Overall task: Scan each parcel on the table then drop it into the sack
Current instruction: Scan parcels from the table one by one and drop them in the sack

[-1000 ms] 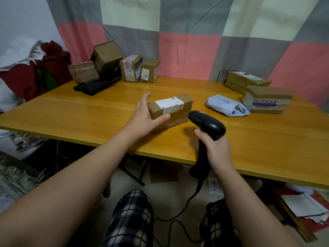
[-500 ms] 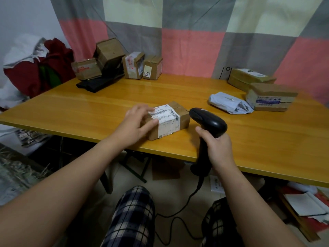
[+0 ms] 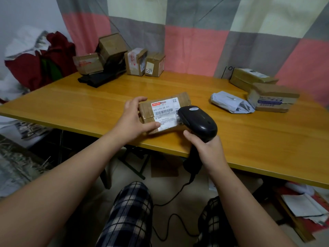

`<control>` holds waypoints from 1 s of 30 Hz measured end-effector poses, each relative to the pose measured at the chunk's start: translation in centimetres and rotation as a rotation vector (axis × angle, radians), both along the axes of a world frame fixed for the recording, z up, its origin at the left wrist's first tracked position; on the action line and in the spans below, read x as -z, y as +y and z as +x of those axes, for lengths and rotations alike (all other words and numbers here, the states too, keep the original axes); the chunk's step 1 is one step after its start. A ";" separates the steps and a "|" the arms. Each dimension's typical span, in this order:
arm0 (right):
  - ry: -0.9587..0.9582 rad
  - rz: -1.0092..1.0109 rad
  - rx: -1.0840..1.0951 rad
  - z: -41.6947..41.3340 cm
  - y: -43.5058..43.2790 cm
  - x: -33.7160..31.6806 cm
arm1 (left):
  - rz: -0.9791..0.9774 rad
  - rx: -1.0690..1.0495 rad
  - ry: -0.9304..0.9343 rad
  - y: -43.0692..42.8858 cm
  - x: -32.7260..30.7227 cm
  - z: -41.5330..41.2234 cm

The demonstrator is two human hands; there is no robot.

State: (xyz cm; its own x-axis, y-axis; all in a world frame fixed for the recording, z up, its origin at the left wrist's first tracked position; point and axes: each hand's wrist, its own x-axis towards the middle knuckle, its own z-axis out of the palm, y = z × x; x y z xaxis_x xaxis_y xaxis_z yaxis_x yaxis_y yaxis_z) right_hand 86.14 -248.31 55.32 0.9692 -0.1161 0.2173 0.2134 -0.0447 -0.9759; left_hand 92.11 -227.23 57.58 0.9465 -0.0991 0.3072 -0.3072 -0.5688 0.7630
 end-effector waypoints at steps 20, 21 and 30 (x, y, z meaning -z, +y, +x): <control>-0.051 -0.338 0.148 -4.9 1.5 1.4 | -0.023 0.126 0.184 -0.2 -0.2 -0.5; -0.055 -0.344 0.148 -5.0 1.4 1.4 | -0.026 0.125 0.192 -0.3 -0.3 -0.6; -0.042 -0.326 0.135 -5.2 1.8 1.3 | -0.011 0.107 0.164 -0.6 -1.0 -1.9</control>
